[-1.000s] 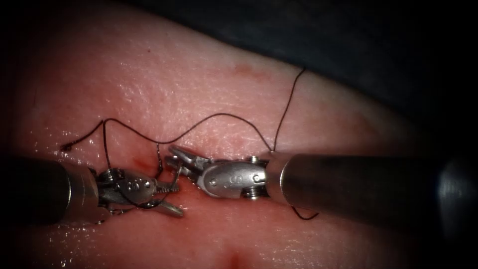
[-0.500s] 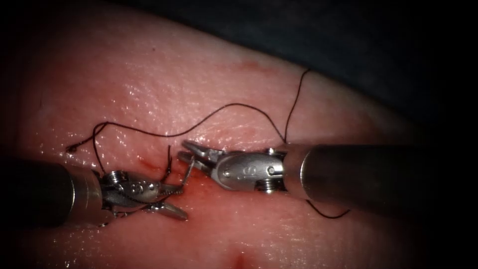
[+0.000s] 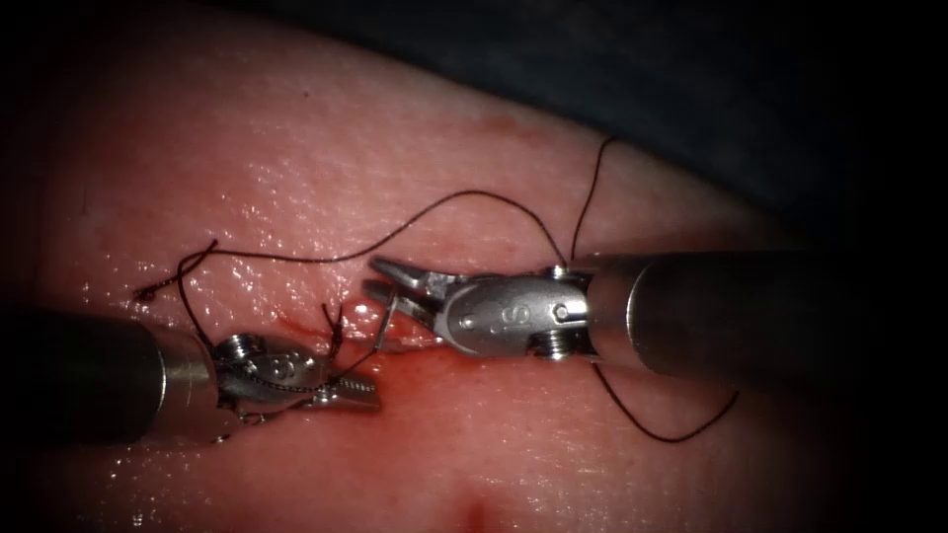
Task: Wound Closure
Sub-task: Press the tissue with the left tool while driving the needle through the skin above the cut with the right tool.
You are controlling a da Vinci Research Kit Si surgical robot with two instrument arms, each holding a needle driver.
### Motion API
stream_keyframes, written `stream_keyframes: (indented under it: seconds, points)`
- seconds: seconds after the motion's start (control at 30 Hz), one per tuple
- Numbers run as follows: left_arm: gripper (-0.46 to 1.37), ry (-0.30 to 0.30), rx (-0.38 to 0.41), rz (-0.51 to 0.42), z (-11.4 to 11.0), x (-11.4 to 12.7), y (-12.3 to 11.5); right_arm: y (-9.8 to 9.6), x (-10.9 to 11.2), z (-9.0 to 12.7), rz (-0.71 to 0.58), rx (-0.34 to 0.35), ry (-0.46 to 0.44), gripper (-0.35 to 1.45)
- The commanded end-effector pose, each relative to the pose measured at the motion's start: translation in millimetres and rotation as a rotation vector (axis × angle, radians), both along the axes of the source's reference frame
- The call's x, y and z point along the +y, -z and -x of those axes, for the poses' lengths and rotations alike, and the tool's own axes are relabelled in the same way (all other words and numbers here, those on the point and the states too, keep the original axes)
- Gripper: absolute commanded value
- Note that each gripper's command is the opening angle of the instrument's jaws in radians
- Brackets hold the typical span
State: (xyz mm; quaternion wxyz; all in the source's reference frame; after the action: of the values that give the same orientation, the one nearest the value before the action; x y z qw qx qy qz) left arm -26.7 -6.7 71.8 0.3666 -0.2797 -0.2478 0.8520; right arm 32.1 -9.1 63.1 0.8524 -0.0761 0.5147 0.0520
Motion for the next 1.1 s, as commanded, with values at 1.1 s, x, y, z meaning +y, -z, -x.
stream_keyframes:
  seconds: [1.1]
  points:
    - [0.02, -0.023, 0.02, -0.032, -0.4, -0.3, 0.4, -3.8, 6.0, 0.0, -0.988, 0.064, -0.179, -0.35]
